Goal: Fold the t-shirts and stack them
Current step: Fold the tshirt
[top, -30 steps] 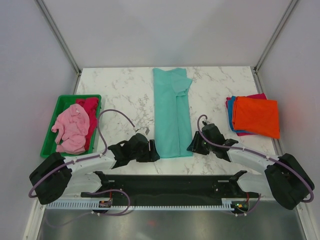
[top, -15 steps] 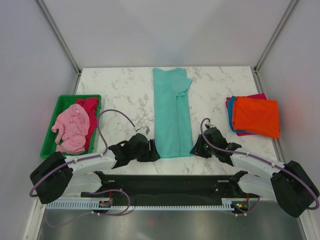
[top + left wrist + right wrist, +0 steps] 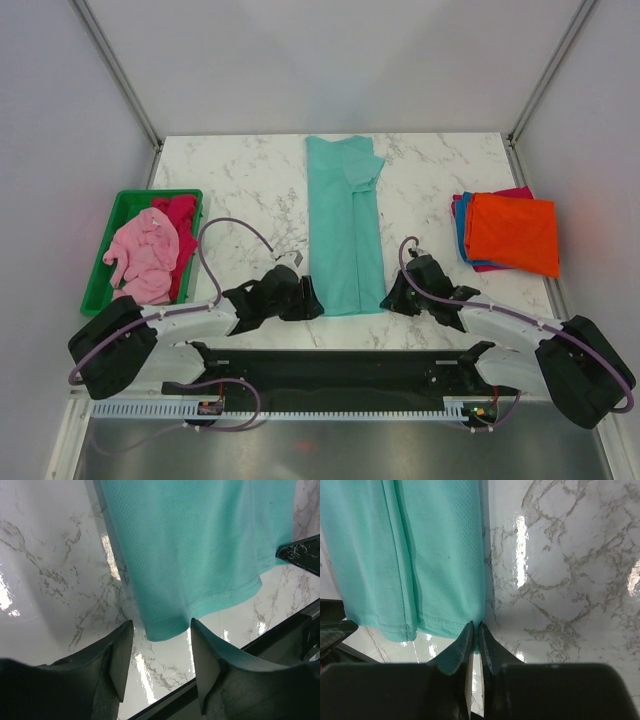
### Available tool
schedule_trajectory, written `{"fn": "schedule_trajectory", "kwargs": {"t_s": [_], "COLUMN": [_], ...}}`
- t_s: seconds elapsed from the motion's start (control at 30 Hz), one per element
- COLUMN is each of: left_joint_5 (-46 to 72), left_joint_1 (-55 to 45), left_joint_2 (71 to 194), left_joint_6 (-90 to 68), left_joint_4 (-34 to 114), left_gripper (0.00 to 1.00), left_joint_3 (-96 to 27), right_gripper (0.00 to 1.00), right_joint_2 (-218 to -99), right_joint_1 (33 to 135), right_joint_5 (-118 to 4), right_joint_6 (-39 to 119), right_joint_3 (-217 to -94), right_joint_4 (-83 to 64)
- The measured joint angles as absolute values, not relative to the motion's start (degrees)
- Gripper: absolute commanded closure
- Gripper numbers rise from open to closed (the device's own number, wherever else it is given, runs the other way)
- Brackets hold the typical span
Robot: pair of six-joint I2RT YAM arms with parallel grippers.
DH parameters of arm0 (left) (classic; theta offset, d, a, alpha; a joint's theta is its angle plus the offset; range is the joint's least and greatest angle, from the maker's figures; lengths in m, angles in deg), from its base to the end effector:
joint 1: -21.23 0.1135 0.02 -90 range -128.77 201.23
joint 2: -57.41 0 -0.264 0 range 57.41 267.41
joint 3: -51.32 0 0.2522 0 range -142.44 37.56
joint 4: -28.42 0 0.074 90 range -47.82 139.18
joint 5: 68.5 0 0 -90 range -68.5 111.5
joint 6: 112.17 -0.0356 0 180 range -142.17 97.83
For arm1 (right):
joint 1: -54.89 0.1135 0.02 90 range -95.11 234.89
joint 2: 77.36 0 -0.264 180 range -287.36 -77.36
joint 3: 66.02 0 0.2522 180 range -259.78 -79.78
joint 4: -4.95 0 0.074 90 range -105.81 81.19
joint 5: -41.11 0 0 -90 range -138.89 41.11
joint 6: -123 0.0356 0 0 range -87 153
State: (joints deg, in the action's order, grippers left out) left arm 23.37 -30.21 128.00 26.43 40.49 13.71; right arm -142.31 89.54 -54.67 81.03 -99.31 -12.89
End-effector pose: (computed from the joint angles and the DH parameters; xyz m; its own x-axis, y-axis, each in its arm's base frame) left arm 0.1388 -0.1723 0.1477 -0.8672 -0.1149 -0.4845 0.1764 0.8390 -0.5147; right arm 0.1575 0.1132 0.1371 -0.8789 0.2917 -0.3774 0.0508 0.8439 0.5341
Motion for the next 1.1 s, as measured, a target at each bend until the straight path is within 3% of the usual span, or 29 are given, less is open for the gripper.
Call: {"fn": "schedule_trajectory", "kwargs": {"t_s": [0.13,0.27,0.37,0.63,0.87,1.1], "left_joint_5": [23.4,23.0,22.5,19.3,17.3,20.0], "left_joint_1": [-30.2,-30.2,-30.2,-30.6,-31.8,-30.2], "left_joint_2": [129.9,131.5,131.7,123.9,117.0,117.8], "left_joint_6": [26.9,27.6,27.7,27.8,28.2,26.6], "left_joint_4": [38.6,37.9,37.8,44.3,55.8,65.8], "left_gripper": [0.61,0.89,0.98,0.98,0.98,0.98], "left_joint_3": [13.7,13.7,13.7,12.7,4.0,-8.1], "right_gripper": [0.94,1.00,1.00,1.00,1.00,1.00], "right_joint_2": [-142.4,-142.7,-142.5,-133.5,-125.0,-129.5], "right_joint_1": [89.5,89.5,89.5,89.7,89.9,89.9], "right_joint_5": [-54.7,-54.9,-55.0,-55.2,-56.0,-53.5], "right_joint_6": [81.0,81.0,81.0,81.0,81.4,79.7], "right_joint_3": [-99.2,-99.2,-99.2,-98.6,-102.9,-115.7], "right_joint_4": [-12.6,-12.3,-12.4,-21.4,-31.1,-34.6]}}
